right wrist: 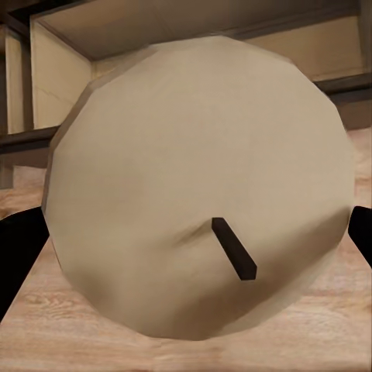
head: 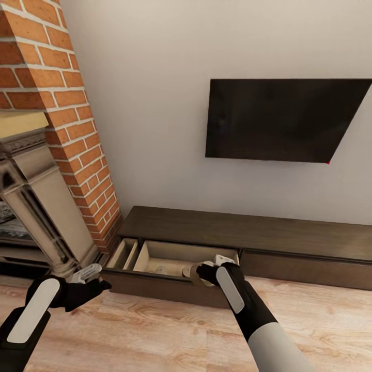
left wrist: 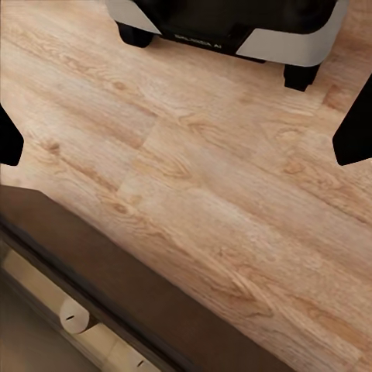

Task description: Place each of the two pumpkins and all three candles from the living room inside a cabinet in the living room (use any cabinet), then make sure every cabinet is closed, and position the cauldron so it is next to a table in the living room.

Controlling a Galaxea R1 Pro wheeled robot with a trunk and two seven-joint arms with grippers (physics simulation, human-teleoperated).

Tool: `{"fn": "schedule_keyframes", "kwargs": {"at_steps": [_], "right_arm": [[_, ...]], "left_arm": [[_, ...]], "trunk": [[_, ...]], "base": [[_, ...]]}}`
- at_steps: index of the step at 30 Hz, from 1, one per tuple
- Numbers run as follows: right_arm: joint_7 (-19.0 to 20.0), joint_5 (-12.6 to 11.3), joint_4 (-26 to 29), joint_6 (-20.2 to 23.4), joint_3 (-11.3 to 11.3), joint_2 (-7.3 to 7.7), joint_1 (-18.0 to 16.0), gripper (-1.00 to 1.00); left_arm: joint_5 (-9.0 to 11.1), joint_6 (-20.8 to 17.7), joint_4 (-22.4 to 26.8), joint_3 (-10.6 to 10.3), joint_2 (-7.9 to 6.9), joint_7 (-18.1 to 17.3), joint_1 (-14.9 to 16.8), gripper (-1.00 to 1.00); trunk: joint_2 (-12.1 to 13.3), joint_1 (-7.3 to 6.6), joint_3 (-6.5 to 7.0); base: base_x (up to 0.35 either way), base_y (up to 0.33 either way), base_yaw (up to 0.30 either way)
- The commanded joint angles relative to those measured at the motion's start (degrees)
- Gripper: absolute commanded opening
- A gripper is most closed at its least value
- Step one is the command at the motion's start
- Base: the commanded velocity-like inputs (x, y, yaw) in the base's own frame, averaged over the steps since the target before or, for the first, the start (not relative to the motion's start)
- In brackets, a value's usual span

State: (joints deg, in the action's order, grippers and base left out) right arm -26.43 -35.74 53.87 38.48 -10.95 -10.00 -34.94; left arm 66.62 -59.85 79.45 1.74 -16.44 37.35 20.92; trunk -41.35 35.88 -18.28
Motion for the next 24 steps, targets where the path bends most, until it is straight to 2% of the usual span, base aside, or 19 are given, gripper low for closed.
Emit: {"fn": "schedule_keyframes", "kwargs": {"at_steps": [1,6,15,24], "right_arm": [[0.0,0.0,0.0,-0.1,-0.1,0.00,0.0,-1.00],[0.0,-0.5,0.1,-0.1,-0.1,0.00,0.0,-1.00],[0.1,-0.8,0.0,0.2,-0.1,0.00,0.0,-1.00],[0.1,-0.5,0.0,-0.4,-1.0,0.00,0.0,-1.00]], "left_arm": [[0.0,0.0,0.0,-0.1,0.03,0.0,0.0,1.00],[0.0,0.0,0.0,-0.2,0.01,0.0,0.0,1.00],[0.0,0.0,0.0,-0.3,0.08,0.0,0.0,1.00],[0.0,0.0,0.0,-0.4,0.09,0.0,0.0,1.00]], "trunk": [[0.0,0.00,0.00],[0.0,0.00,0.00],[0.0,0.00,0.00],[0.0,0.00,0.00]], "base": [[0.000,0.000,0.000],[0.004,0.010,-0.071],[0.167,0.163,-0.253],[0.162,0.074,-0.029]]}}
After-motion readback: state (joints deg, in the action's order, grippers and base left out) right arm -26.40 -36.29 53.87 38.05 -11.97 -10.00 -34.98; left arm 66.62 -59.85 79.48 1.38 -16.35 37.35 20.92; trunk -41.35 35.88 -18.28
